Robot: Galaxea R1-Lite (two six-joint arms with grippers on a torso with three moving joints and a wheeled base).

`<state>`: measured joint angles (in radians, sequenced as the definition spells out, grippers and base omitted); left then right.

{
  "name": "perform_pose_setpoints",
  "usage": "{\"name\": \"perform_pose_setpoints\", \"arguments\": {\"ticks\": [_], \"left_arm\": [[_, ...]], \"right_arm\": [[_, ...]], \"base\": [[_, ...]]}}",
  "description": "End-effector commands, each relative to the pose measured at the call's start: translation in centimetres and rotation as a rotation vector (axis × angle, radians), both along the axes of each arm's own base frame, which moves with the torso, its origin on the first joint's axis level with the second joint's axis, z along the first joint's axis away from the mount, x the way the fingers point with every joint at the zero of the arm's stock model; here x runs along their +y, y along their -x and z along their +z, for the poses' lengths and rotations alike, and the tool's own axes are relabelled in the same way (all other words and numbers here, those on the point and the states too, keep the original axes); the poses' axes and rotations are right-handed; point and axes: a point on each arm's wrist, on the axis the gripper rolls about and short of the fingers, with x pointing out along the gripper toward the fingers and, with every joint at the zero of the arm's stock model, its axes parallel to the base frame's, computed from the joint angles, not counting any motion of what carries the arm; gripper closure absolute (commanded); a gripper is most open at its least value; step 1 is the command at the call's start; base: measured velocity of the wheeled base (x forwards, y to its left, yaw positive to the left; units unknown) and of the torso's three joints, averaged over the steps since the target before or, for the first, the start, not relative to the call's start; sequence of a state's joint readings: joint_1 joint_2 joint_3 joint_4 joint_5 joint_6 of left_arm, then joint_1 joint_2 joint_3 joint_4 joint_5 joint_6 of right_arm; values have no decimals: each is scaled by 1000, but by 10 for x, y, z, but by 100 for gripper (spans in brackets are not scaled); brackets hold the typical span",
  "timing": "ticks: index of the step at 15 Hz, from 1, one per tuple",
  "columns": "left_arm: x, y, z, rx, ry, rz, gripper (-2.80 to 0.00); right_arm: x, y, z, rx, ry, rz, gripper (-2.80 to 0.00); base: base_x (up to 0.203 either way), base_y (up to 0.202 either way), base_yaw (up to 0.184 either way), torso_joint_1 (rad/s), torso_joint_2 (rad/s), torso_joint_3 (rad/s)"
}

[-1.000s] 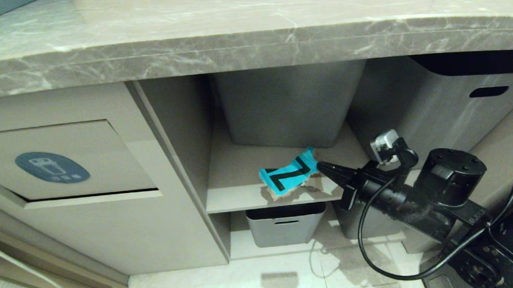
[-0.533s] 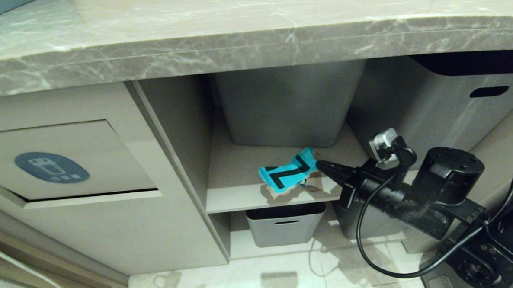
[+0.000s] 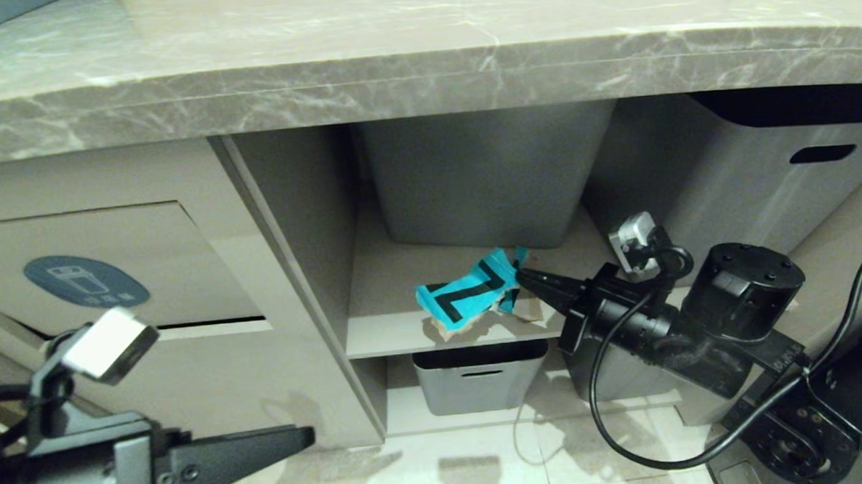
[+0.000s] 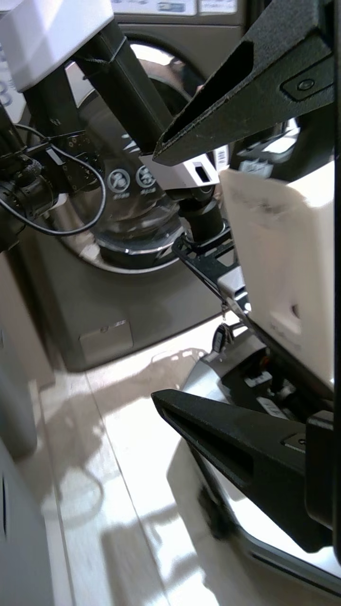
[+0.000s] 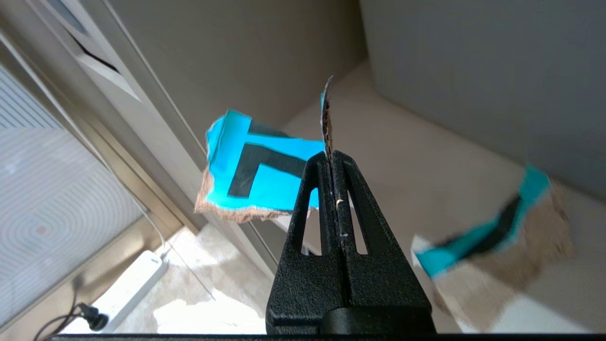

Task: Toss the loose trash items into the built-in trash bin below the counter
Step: Hand it to the other hand

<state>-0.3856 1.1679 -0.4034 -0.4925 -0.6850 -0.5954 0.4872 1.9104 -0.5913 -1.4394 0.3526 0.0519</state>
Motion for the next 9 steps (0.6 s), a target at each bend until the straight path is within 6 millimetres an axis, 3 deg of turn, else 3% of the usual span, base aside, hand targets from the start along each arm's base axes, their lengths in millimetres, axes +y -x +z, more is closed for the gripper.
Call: {"name": "perform_pose_setpoints", "arguments": {"ticks": [1,5,9], "left_arm": [[-26,-26,-21,72,-28,-76,-280],[-55,-46,-22,40,-39,-79,-280],[-61,-54,-26,7,-34,-59,-280]], "right_arm": [[3,0,2,-14,-6,11,0],[14,10,3,-13,-5,61,0],[27,26,6,-16,-8,122,0]], "base": [[0,0,0,0,0,0],[0,0,0,0,0,0],[0,0,0,0,0,0]]}}
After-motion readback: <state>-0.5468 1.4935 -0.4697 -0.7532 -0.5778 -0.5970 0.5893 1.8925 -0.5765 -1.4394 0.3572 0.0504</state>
